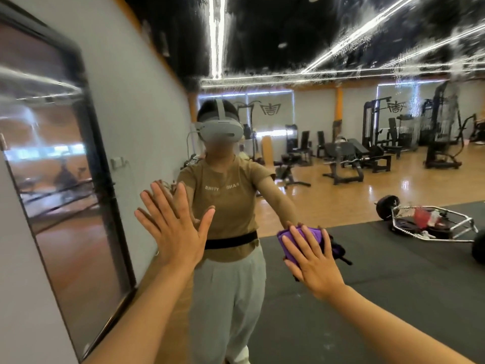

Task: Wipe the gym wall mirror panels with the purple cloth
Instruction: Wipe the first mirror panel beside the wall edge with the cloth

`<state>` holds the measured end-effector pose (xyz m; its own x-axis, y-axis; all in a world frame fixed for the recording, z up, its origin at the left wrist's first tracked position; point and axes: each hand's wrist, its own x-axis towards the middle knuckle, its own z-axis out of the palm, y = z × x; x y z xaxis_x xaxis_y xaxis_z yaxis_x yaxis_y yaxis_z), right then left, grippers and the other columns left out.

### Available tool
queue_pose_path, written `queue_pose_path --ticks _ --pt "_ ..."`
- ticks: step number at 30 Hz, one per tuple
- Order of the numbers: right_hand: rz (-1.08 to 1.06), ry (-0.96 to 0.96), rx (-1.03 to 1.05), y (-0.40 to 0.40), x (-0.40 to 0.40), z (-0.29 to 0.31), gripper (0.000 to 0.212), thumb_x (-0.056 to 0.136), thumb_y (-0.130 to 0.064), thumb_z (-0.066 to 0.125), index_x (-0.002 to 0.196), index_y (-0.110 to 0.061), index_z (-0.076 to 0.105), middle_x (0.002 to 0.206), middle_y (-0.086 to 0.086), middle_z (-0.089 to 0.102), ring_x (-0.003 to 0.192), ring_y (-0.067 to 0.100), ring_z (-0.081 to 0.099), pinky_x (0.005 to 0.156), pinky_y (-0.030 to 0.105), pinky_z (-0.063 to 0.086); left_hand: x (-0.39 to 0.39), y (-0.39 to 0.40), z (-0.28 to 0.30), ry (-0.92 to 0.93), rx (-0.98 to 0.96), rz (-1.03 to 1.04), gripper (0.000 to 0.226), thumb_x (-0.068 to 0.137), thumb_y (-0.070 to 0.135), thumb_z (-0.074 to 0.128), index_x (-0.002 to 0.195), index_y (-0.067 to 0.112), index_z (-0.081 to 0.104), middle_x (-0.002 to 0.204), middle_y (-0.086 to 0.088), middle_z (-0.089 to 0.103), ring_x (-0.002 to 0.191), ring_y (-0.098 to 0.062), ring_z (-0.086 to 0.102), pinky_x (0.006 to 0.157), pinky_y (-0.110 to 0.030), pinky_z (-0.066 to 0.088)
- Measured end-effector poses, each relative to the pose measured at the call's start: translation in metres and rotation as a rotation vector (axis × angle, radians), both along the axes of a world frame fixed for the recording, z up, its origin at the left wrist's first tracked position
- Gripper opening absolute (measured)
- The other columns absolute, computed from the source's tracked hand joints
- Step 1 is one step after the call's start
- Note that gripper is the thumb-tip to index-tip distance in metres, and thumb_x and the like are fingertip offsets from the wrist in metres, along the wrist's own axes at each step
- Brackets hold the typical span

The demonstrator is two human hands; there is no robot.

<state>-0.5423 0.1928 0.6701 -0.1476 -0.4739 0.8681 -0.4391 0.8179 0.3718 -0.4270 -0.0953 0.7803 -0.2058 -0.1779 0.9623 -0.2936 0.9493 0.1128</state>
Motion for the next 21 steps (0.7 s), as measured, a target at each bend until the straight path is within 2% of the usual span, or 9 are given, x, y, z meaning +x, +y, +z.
queue_pose_path --ticks 5,9,13,17,21 --pt "0.035 -0.066 -0.242 -0.01 0.004 0.079 0.063 0.109 -0.05 0.018 0.163 -0.021 0.002 0.17 0.004 -0.002 0.156 0.026 0.0 0.123 0.055 0.001 -0.004 0.003 -0.006 -0.018 -0.039 -0.009 0.076 0.104 0.062 0.032 0.159 0.012 0.017 0.161 -0.034 0.012 0.151 -0.049 0.009 0.119 -0.069 0.009" --pt "0.069 -0.169 -0.465 -0.024 0.008 0.168 0.064 0.108 -0.052 0.014 0.161 -0.018 0.0 0.168 0.01 0.012 0.154 0.028 0.006 0.122 0.048 -0.01 -0.004 0.008 -0.007 -0.017 -0.082 -0.051 0.067 0.108 0.052 0.03 0.161 0.017 0.009 0.162 -0.032 0.012 0.151 -0.047 0.009 0.12 -0.067 0.009" --pt "0.103 -0.338 -0.664 -0.031 0.013 0.224 0.072 0.1 -0.057 0.007 0.16 -0.019 -0.001 0.17 0.005 0.0 0.156 0.025 -0.004 0.119 0.046 -0.02 -0.006 0.014 -0.006 -0.025 -0.074 -0.091 0.063 0.109 0.049 0.024 0.162 0.017 0.008 0.165 -0.027 0.009 0.153 -0.043 0.008 0.121 -0.065 0.004" --pt "0.113 -0.294 -0.696 -0.033 0.014 0.214 0.07 0.103 -0.055 0.012 0.162 -0.017 0.005 0.17 0.006 0.004 0.156 0.024 -0.002 0.12 0.043 -0.019 -0.007 0.013 -0.007 -0.026 -0.062 -0.094 0.064 0.108 0.048 0.024 0.161 0.014 0.012 0.165 -0.026 0.007 0.153 -0.042 0.005 0.121 -0.064 0.001" --pt "0.086 -0.266 -0.724 -0.032 0.013 0.139 0.067 0.107 -0.05 0.021 0.162 -0.02 -0.002 0.169 0.008 0.008 0.155 0.017 -0.007 0.123 0.047 -0.009 -0.008 0.013 -0.008 -0.027 -0.062 -0.118 0.064 0.108 0.05 0.017 0.161 0.018 0.0 0.165 -0.026 0.005 0.153 -0.041 0.0 0.121 -0.064 -0.001"
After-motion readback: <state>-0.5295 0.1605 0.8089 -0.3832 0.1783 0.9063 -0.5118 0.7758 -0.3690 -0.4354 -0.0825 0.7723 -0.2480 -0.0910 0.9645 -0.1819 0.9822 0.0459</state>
